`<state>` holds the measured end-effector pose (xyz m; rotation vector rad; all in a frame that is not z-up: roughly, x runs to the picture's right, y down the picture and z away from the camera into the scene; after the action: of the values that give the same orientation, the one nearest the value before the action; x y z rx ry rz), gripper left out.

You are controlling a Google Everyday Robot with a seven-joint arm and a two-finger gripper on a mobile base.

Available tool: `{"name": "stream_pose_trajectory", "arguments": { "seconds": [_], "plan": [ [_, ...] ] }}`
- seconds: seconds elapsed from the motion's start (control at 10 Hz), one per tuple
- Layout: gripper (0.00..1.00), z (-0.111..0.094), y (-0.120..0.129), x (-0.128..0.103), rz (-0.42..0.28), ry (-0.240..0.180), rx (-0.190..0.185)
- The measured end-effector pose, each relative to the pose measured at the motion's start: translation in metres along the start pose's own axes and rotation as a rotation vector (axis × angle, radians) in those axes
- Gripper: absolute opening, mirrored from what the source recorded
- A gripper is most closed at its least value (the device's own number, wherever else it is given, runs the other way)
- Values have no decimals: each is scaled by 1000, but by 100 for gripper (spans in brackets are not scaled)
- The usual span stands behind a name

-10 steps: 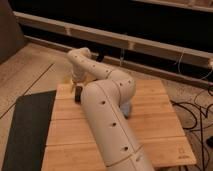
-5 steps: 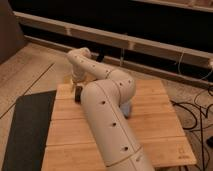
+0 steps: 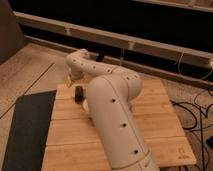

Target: Place the eraser in the ceramic cup

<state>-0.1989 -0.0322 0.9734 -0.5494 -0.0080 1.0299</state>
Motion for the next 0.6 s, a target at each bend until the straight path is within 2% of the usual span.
{"name": "stream_pose_trajectory", "arguments": {
  "seconds": [0.3, 0.6],
  "plan": [
    [65, 8, 4, 19, 4, -1, -5],
    [65, 11, 2, 27, 16, 4, 0]
  ]
}}
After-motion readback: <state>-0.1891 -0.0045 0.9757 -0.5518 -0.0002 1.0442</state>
